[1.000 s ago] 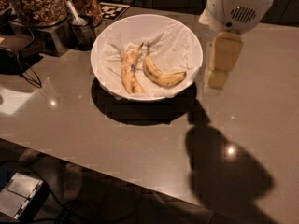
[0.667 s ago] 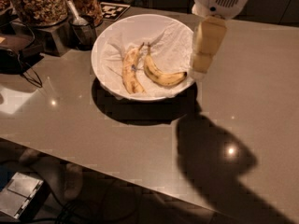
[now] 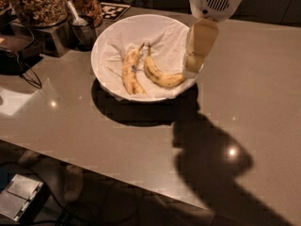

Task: Pick banana from white bowl

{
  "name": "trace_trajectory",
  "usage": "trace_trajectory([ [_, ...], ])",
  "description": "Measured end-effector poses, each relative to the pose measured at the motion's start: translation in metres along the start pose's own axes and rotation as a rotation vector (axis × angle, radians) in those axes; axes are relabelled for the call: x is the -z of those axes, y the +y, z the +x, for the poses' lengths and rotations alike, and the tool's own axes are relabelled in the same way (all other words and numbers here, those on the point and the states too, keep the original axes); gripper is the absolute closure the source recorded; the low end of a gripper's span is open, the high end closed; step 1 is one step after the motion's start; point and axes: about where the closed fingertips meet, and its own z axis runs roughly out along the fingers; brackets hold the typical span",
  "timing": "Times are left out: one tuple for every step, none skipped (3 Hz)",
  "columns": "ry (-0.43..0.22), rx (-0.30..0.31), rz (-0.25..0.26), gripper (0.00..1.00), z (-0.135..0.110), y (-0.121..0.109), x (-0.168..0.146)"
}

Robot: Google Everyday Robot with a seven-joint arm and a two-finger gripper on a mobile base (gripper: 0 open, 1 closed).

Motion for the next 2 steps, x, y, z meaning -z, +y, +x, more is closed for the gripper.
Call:
trace_trajectory([
  [0.025,-0.069,-0.021,0.0,-0.006,-0.013,-0.024],
  [0.044,-0.142,-0.059,0.0,-0.004,-0.027,-0.045],
])
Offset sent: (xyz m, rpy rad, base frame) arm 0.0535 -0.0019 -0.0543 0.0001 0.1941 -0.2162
